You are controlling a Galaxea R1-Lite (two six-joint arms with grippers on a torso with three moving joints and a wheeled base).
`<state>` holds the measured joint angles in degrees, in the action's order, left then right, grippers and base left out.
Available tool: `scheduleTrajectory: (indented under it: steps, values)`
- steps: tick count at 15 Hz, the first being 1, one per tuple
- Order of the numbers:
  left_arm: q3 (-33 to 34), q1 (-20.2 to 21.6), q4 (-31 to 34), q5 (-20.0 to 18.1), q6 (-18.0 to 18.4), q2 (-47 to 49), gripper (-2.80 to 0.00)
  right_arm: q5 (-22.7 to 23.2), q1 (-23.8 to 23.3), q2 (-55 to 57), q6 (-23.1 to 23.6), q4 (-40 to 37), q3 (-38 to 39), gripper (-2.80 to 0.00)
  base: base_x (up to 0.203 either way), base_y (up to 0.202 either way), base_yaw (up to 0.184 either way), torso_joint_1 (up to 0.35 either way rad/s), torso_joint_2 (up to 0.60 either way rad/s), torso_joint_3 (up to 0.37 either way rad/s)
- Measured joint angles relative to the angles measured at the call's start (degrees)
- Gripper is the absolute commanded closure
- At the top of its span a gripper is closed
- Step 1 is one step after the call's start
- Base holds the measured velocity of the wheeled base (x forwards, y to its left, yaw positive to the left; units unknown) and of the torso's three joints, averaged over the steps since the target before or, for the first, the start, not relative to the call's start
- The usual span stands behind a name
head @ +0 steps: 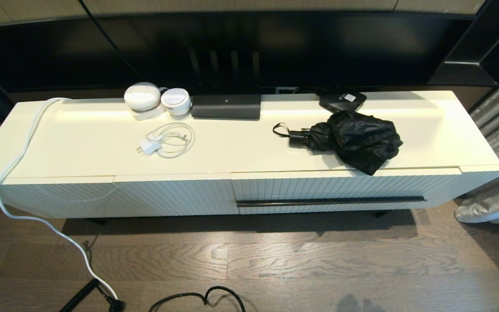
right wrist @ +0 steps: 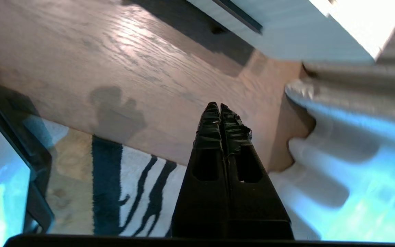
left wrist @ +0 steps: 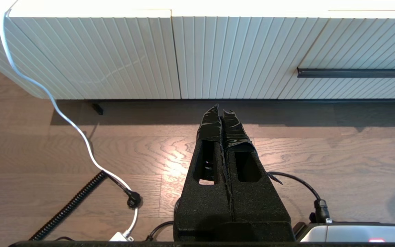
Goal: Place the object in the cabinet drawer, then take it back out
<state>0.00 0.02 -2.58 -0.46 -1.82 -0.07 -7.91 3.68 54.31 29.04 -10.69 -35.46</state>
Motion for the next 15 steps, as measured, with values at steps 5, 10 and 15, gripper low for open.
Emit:
scheduleTrajectory:
  steps: [5, 10, 15]
  values:
    - [0.0, 0.0, 0.0, 0.0, 0.0, 0.0, 0.00, -0.2, -3.8, -23.4, -7.8, -6.3, 4.0, 0.00, 0.000, 0.000, 0.000, 0.000, 0.00, 0.000]
    - [0.0, 0.0, 0.0, 0.0, 0.0, 0.0, 0.00, -0.3, -4.2, -44.1, -16.6, -15.7, 9.2, 0.00, 0.000, 0.000, 0.000, 0.000, 0.00, 0.000]
    - [0.0, 0.0, 0.0, 0.0, 0.0, 0.0, 0.00, 0.3, -4.1, -52.6, -21.8, -12.7, 17.7, 0.00, 0.000, 0.000, 0.000, 0.000, 0.00, 0.000]
